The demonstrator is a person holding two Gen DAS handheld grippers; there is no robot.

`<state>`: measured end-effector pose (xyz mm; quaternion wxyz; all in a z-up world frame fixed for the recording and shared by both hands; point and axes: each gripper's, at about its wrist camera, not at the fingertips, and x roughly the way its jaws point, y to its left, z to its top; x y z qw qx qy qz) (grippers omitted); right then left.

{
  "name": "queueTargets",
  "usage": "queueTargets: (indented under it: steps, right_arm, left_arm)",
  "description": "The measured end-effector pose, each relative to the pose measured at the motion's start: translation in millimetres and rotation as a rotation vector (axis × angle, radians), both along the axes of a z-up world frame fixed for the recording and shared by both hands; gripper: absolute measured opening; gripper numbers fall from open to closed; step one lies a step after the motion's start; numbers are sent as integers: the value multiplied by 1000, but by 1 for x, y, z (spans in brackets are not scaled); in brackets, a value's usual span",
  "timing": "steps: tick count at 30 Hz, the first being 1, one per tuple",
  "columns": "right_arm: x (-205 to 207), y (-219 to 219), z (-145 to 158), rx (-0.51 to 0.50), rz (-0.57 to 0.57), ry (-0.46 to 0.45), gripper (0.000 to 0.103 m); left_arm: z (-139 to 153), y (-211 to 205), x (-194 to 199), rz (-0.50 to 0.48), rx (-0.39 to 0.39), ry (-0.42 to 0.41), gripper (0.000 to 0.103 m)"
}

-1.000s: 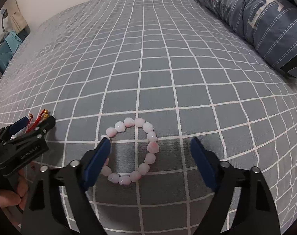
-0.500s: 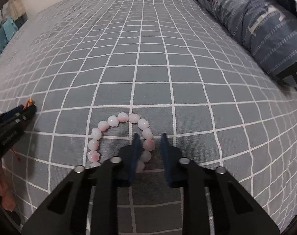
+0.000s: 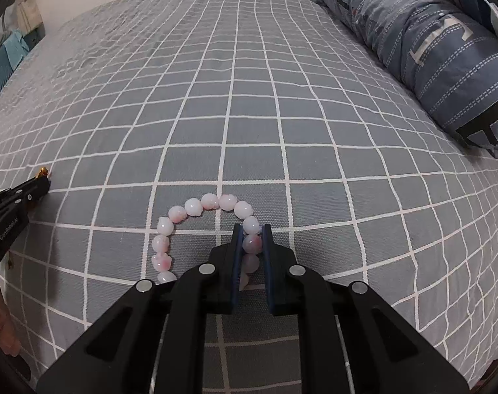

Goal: Organize jewelry
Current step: 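Grasp the red cord bracelet with left tool while right tool grasps pink bead bracelet, then carry the red cord and pink bead bracelets over the white box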

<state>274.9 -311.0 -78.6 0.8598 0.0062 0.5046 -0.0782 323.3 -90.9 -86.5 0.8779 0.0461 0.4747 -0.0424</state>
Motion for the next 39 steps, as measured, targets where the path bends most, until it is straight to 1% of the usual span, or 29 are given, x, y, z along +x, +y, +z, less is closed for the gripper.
queueTargets:
  steps: [8,18,27,39]
  right_arm:
    - [-12,7,22,14,15,-48,11]
    - [-31,23,59,25,50,-123,11]
    - [-43,33,84,29,60,-162,11]
    - [-58,60,114,34,97,-212,11]
  left_arm:
    - [20,0,-11,-11,-11,-24,6]
    - [59,5,-35,-24,-31,-67,6]
    - [93,13,-62,-34,-37,-115,6]
    - [114,41,-82,11,-29,-126,7]
